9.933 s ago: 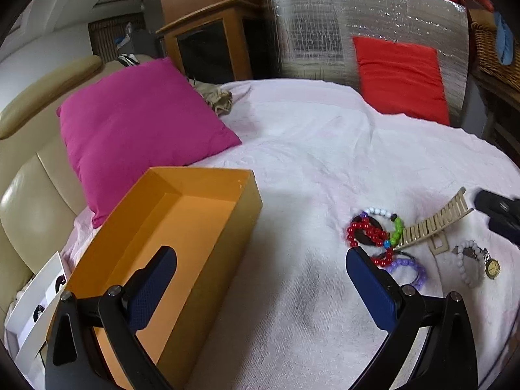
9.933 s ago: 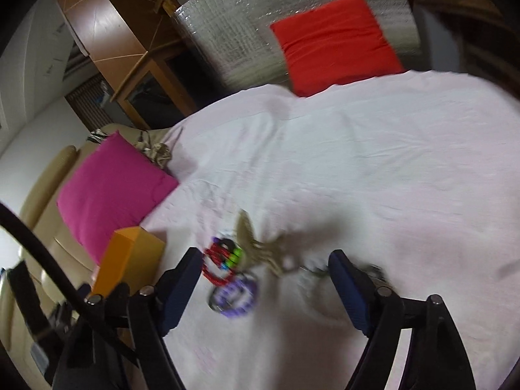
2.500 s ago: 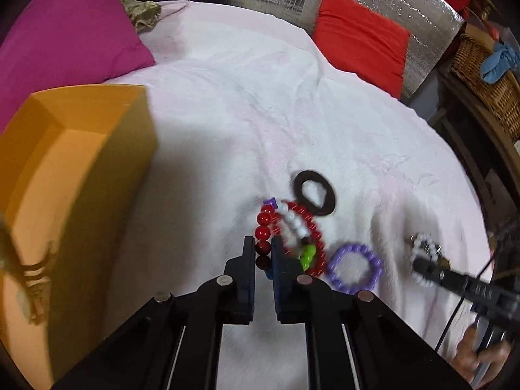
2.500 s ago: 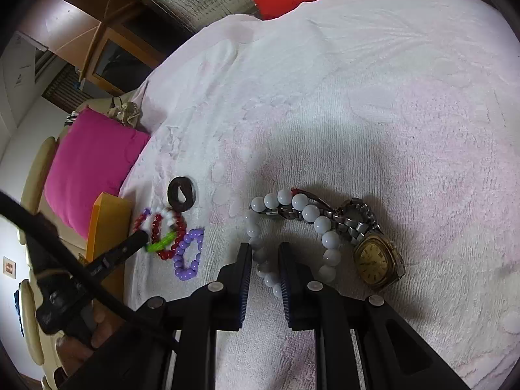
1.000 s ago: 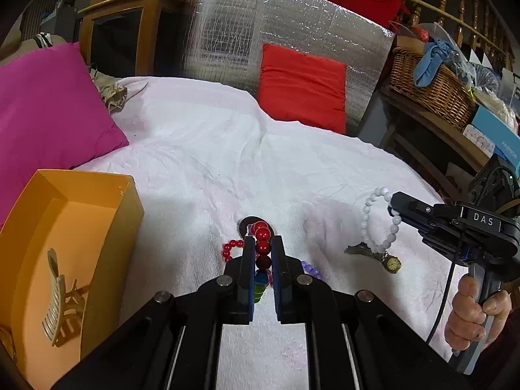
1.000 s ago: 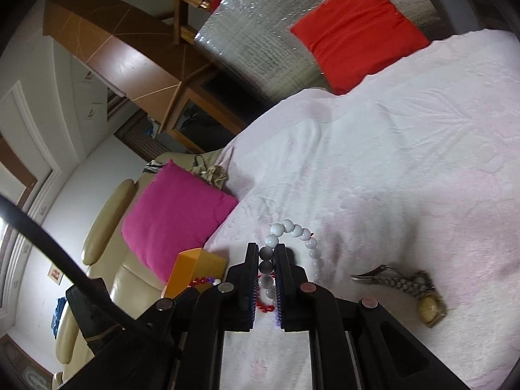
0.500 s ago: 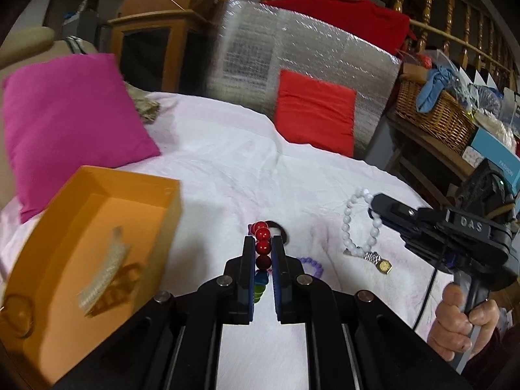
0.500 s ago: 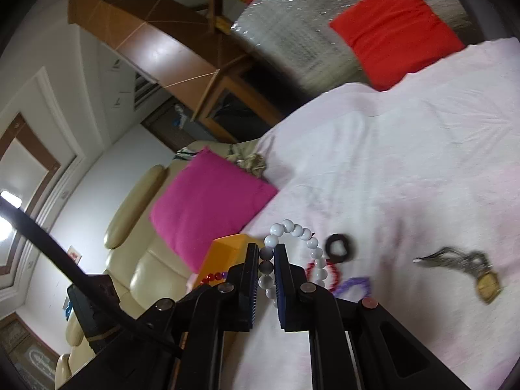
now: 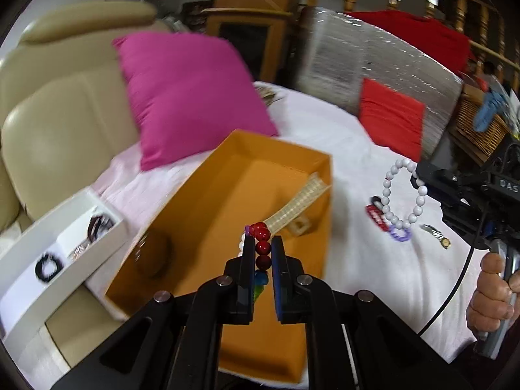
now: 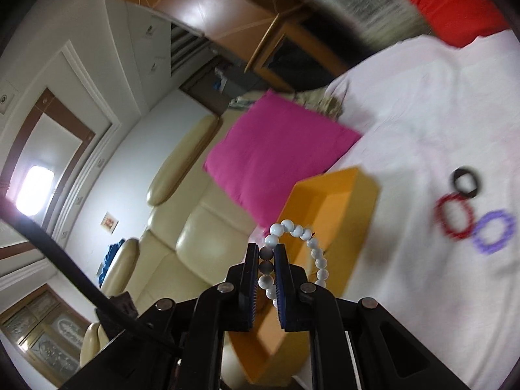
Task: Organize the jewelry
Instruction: 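Carry both bracelets into the orange box and open both tools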
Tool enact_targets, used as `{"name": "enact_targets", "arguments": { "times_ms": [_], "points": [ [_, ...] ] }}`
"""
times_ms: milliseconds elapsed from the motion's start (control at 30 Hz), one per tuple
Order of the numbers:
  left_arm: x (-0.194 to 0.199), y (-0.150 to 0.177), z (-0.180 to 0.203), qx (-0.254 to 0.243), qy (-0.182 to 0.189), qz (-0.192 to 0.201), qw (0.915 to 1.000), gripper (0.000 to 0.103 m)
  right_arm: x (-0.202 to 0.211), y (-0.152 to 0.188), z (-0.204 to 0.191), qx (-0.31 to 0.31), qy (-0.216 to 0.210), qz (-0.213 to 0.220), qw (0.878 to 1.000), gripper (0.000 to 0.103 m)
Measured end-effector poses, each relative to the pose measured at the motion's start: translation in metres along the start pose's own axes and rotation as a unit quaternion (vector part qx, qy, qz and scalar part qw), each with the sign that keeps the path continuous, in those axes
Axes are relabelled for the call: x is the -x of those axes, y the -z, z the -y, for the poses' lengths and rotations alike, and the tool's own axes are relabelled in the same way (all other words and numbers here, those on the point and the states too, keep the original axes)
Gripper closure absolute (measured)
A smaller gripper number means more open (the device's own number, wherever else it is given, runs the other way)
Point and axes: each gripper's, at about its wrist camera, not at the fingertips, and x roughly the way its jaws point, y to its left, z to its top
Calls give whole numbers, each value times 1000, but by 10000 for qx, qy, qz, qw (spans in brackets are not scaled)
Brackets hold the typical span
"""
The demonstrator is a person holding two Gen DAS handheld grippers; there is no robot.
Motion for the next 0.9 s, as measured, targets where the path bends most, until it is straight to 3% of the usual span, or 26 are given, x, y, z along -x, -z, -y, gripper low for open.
{"name": "enact_targets", "arguments": {
  "times_ms": [233, 600, 667, 733, 800, 900],
  "points": [
    [-17, 12, -22, 187, 42, -133, 9997, 93, -65, 35, -27, 167, 77, -660, 9977, 92],
    [-37, 18, -38, 352, -110, -394, 9985, 93, -123, 56, -8, 61, 771, -1086, 9911, 91],
    [-36, 17, -40, 338, -189, -372, 9986, 90, -125, 56, -4, -5, 873, -1154, 9895, 89],
    [-34, 16, -42, 369, -241, -353, 9984, 73, -126, 55, -1, -144, 823, -1257, 9885, 88],
    [-30, 13, -43, 391, -281, -283, 9984, 65, -122, 52, -2, -130, 861, -1186, 9891, 87],
    [-24, 8, -41, 348, -344, -228, 9985, 65, -107, 47, -5, 13, 842, -1046, 9909, 87]
  ]
}}
